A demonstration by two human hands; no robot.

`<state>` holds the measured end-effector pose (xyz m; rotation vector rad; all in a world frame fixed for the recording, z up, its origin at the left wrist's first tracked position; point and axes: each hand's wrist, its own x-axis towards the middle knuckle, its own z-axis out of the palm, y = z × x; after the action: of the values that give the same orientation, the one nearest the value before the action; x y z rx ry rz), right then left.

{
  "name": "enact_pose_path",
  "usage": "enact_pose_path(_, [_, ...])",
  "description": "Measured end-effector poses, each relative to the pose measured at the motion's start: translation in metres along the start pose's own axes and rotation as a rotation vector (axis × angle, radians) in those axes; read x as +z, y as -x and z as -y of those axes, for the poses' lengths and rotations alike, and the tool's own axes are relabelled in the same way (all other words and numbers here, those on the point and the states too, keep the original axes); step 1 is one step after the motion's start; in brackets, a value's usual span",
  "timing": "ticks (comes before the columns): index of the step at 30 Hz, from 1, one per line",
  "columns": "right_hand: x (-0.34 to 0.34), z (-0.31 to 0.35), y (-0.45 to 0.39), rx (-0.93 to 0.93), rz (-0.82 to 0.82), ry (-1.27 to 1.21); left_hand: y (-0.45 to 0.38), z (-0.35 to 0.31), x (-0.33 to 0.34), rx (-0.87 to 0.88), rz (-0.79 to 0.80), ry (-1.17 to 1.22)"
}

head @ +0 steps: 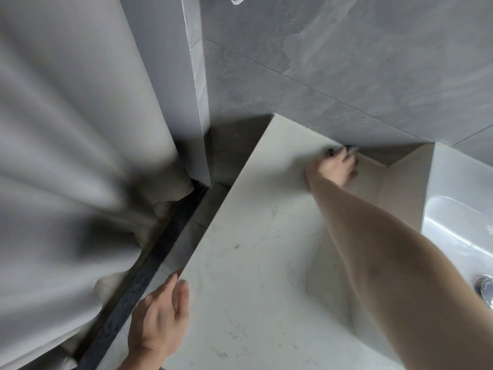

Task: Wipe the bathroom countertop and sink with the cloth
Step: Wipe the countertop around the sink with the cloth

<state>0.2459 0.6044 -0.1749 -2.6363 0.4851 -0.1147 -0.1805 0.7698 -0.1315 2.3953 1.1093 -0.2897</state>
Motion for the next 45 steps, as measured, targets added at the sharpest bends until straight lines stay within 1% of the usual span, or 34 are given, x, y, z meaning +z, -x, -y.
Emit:
enact_pose_path(2, [0.012,0.036,0.019,-0.077,0.099,-0.017,0.001,-0.002,-0.003,0.008,0.002,0.009])
enact_pose_path(4, [0.021,0.074,0.043,-0.197,0.193,-0.057,0.001,-0.004,-0.006,0.014,-0.011,0.022])
enact_pose_path(8, [0.034,0.121,0.090,-0.497,0.282,-0.084,0.004,-0.009,-0.011,0.049,-0.044,0.037])
enact_pose_path(12, [0.022,0.116,0.107,-0.708,0.428,-0.109,0.005,-0.011,-0.014,0.045,-0.048,0.050])
enact_pose_path(14, [0.013,0.094,0.100,-0.808,0.429,-0.172,0.006,-0.014,-0.015,0.034,-0.052,0.060])
enact_pose_path(15, [0.010,0.080,0.092,-0.821,0.405,-0.201,0.007,-0.015,-0.016,0.038,-0.056,0.061])
enact_pose_path(16, [0.006,0.064,0.080,-0.804,0.365,-0.219,0.007,-0.015,-0.016,0.041,-0.061,0.071])
enact_pose_path(18, [-0.007,0.033,0.051,-0.701,0.254,-0.225,0.006,-0.013,-0.016,0.039,-0.055,0.068])
enact_pose_path(20, [-0.028,0.002,0.019,-0.538,0.148,-0.191,0.004,-0.008,-0.011,0.049,-0.046,0.023])
enact_pose_path(22, [-0.051,-0.033,-0.006,-0.395,0.085,-0.121,0.000,-0.002,-0.005,0.022,-0.018,-0.005])
enact_pose_path(24, [-0.066,-0.062,-0.018,-0.310,0.091,0.002,-0.002,0.000,-0.002,-0.012,0.008,0.011])
enact_pose_path(26, [-0.067,-0.079,-0.017,-0.268,0.126,0.115,-0.002,0.000,0.001,-0.019,-0.011,0.018])
enact_pose_path(28, [-0.062,-0.076,-0.007,-0.178,0.128,0.099,-0.002,0.001,0.002,-0.027,-0.031,0.017])
enact_pose_path(30, [-0.056,-0.064,0.011,-0.083,0.104,0.066,-0.002,0.002,0.004,-0.054,-0.017,0.020])
enact_pose_path(32, [-0.049,-0.052,0.033,-0.093,0.100,0.057,-0.002,0.005,0.007,-0.067,-0.021,0.023])
enact_pose_path(34, [-0.042,-0.040,0.055,-0.192,0.164,0.081,-0.001,0.003,0.006,-0.068,-0.026,0.029])
enact_pose_path(37, [-0.031,-0.021,0.095,-0.453,0.270,0.120,0.002,-0.007,0.000,-0.071,-0.027,0.046])
enact_pose_path(39, [-0.024,-0.008,0.131,-0.643,0.311,0.038,0.004,-0.009,-0.001,-0.057,-0.045,0.035])
enact_pose_path(41, [-0.017,0.000,0.172,-0.796,0.395,-0.053,0.005,-0.008,-0.002,-0.053,-0.055,-0.001])
enact_pose_path(43, [-0.018,-0.002,0.212,-0.933,0.478,-0.081,0.005,-0.006,0.000,-0.042,-0.044,-0.063])
enact_pose_path(45, [-0.019,-0.006,0.242,-1.028,0.557,-0.128,0.003,-0.001,0.001,-0.039,-0.034,-0.112])
